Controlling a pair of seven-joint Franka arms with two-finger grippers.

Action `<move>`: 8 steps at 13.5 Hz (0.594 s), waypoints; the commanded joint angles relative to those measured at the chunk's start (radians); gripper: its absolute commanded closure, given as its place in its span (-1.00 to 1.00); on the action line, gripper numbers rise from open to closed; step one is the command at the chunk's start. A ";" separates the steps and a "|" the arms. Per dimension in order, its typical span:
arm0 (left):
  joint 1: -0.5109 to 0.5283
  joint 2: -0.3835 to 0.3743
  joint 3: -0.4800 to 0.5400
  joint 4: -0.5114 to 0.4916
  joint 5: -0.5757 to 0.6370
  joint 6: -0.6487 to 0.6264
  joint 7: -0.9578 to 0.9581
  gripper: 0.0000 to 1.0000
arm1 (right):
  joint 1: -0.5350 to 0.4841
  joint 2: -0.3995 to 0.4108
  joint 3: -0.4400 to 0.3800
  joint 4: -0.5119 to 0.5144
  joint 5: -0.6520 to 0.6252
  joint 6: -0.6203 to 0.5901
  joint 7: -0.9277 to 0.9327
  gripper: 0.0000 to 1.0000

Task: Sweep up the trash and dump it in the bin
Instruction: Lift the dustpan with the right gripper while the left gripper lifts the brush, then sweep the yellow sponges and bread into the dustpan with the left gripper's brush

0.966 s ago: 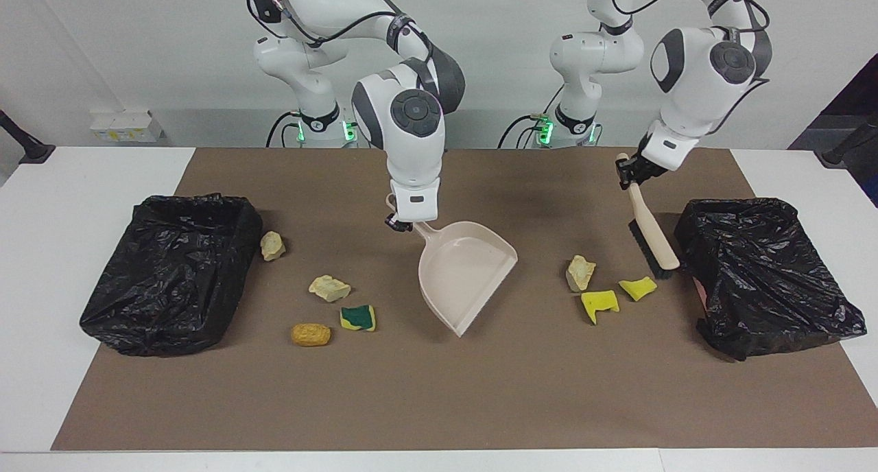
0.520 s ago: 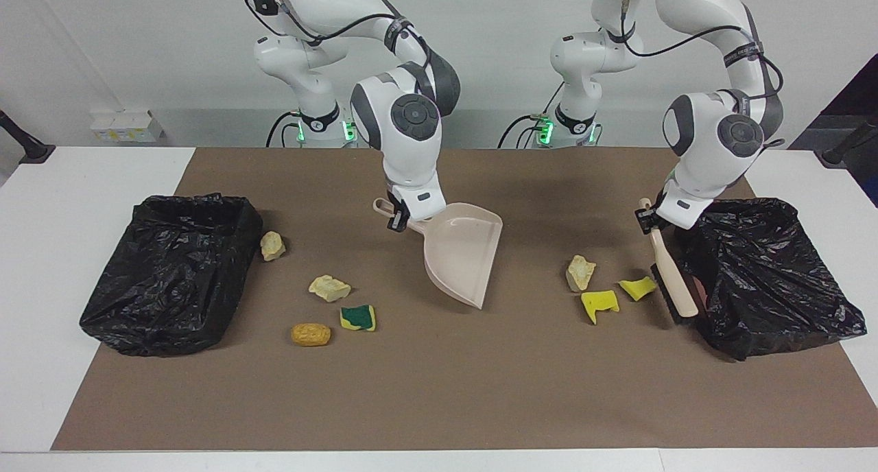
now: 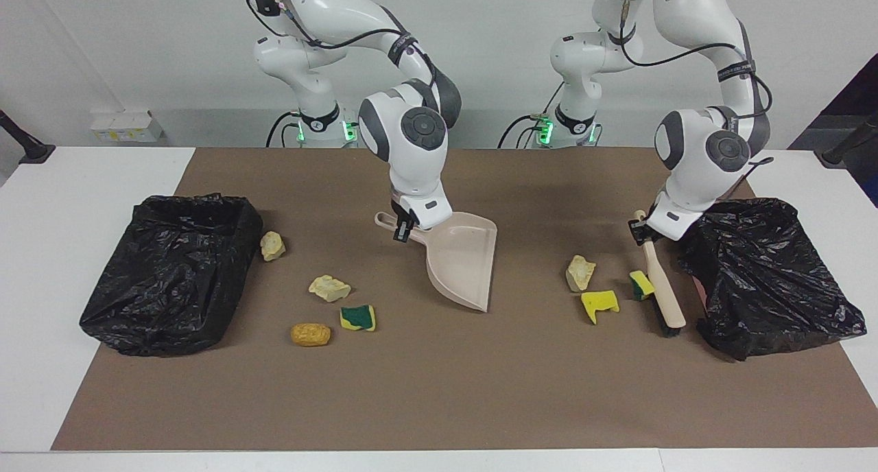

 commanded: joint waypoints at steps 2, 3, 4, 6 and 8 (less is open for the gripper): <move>-0.121 -0.056 0.008 -0.077 -0.056 0.013 -0.049 1.00 | -0.005 0.009 0.006 -0.016 -0.020 0.064 -0.037 1.00; -0.154 -0.070 0.008 -0.097 -0.058 0.019 -0.046 1.00 | -0.007 0.018 0.006 -0.016 -0.020 0.088 -0.037 1.00; -0.183 -0.082 0.008 -0.114 -0.061 0.026 -0.040 1.00 | -0.005 0.024 0.006 -0.016 -0.020 0.100 -0.037 1.00; -0.259 -0.091 0.008 -0.122 -0.114 0.029 -0.049 1.00 | -0.005 0.040 0.006 -0.016 -0.020 0.133 -0.037 1.00; -0.326 -0.111 0.008 -0.146 -0.182 0.030 -0.053 1.00 | 0.001 0.044 0.006 -0.016 -0.020 0.154 -0.035 1.00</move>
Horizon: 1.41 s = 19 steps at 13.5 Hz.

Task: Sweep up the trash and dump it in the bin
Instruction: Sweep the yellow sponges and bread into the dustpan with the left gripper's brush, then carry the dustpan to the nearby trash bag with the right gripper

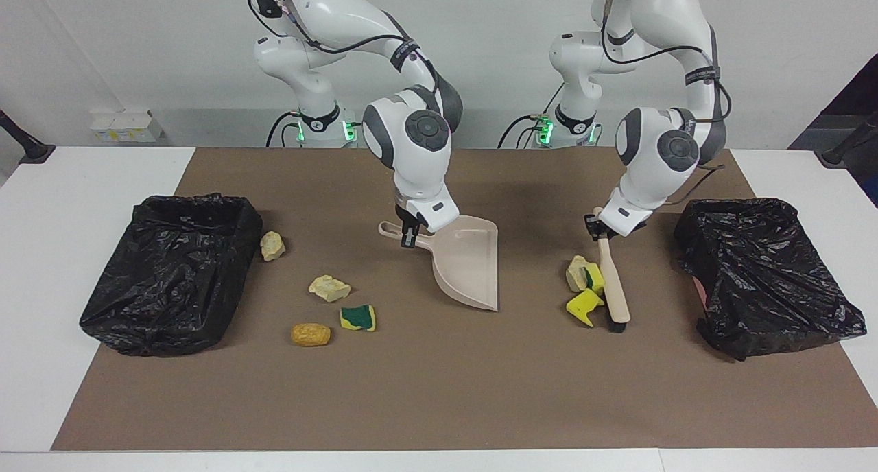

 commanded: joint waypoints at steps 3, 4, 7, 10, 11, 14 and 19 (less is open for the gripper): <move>-0.158 -0.046 0.015 -0.049 -0.173 0.076 -0.032 1.00 | 0.008 0.033 0.007 -0.005 -0.018 0.074 -0.013 1.00; -0.174 -0.043 0.015 -0.043 -0.208 0.087 -0.056 1.00 | 0.008 0.035 0.007 -0.004 -0.018 0.073 -0.013 1.00; -0.162 -0.046 0.020 -0.020 -0.274 0.064 -0.141 1.00 | 0.006 0.035 0.005 -0.004 -0.019 0.073 -0.015 1.00; -0.053 -0.098 0.025 0.055 -0.358 -0.083 -0.156 1.00 | -0.008 0.038 0.007 0.001 -0.018 0.067 -0.065 1.00; -0.022 -0.124 0.025 0.066 -0.412 -0.090 -0.161 1.00 | -0.012 0.038 0.007 0.007 -0.016 0.062 -0.079 1.00; 0.024 -0.146 0.026 0.089 -0.425 -0.110 -0.207 1.00 | -0.019 0.030 0.007 0.013 -0.015 0.054 -0.094 1.00; 0.024 -0.221 0.025 -0.033 -0.219 -0.256 -0.227 1.00 | -0.130 -0.039 0.008 0.013 0.051 0.011 -0.260 1.00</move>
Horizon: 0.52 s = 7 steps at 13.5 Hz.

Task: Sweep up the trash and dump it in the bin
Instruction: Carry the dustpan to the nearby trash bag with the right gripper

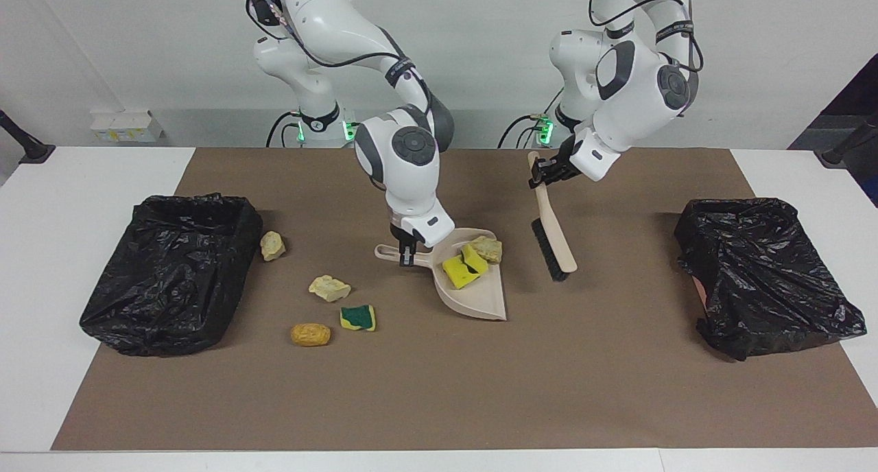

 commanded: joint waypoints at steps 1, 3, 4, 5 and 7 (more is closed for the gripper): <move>-0.007 -0.057 -0.009 -0.127 0.055 0.021 -0.008 1.00 | -0.085 -0.055 0.010 0.000 0.094 -0.038 -0.147 1.00; -0.065 -0.047 -0.011 -0.178 0.055 0.103 -0.020 1.00 | -0.143 -0.087 0.011 0.000 0.115 -0.083 -0.231 1.00; -0.093 -0.048 -0.011 -0.207 0.055 0.143 -0.028 1.00 | -0.177 -0.096 0.011 0.000 0.119 -0.106 -0.279 1.00; -0.136 -0.051 -0.011 -0.226 0.055 0.173 -0.042 1.00 | -0.204 -0.107 0.011 0.005 0.120 -0.130 -0.331 1.00; -0.246 -0.062 -0.012 -0.226 0.070 0.184 -0.092 1.00 | -0.279 -0.113 0.010 0.045 0.143 -0.216 -0.450 1.00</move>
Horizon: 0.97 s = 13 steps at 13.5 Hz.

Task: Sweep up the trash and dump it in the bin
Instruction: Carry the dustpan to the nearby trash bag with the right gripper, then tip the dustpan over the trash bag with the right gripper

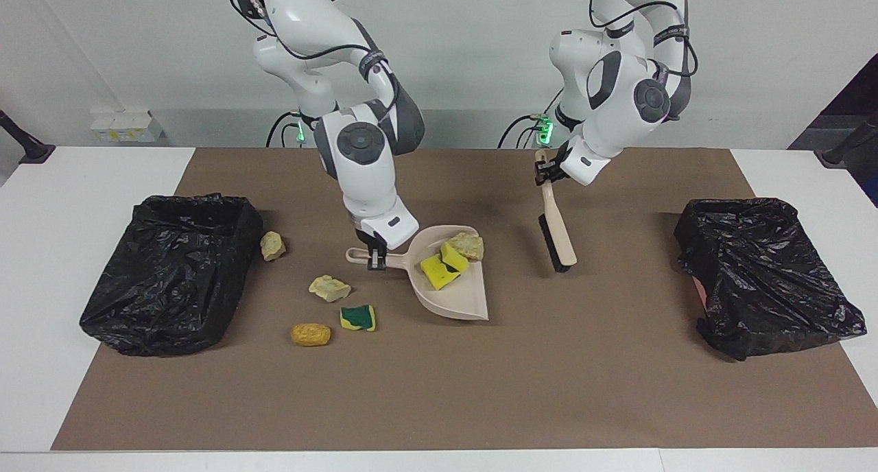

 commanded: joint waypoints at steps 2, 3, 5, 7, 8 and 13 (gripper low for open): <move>-0.128 -0.051 0.006 -0.032 0.048 0.038 -0.104 1.00 | -0.142 -0.015 0.012 0.059 0.041 -0.123 -0.189 1.00; -0.157 -0.062 0.002 -0.034 0.063 0.041 -0.182 1.00 | -0.189 -0.015 0.012 0.062 0.042 -0.143 -0.252 1.00; -0.197 -0.073 0.000 -0.050 0.136 0.087 -0.227 1.00 | -0.274 -0.015 0.007 0.074 0.044 -0.159 -0.323 1.00; -0.214 -0.100 -0.001 -0.130 0.136 0.191 -0.248 1.00 | -0.372 -0.015 0.005 0.075 0.035 -0.162 -0.338 1.00; -0.225 -0.106 -0.001 -0.159 0.136 0.249 -0.250 1.00 | -0.413 -0.015 0.002 0.076 0.026 -0.159 -0.382 1.00; -0.248 -0.094 -0.004 -0.192 0.136 0.291 -0.249 1.00 | -0.584 -0.003 -0.045 0.136 0.016 -0.134 -0.525 1.00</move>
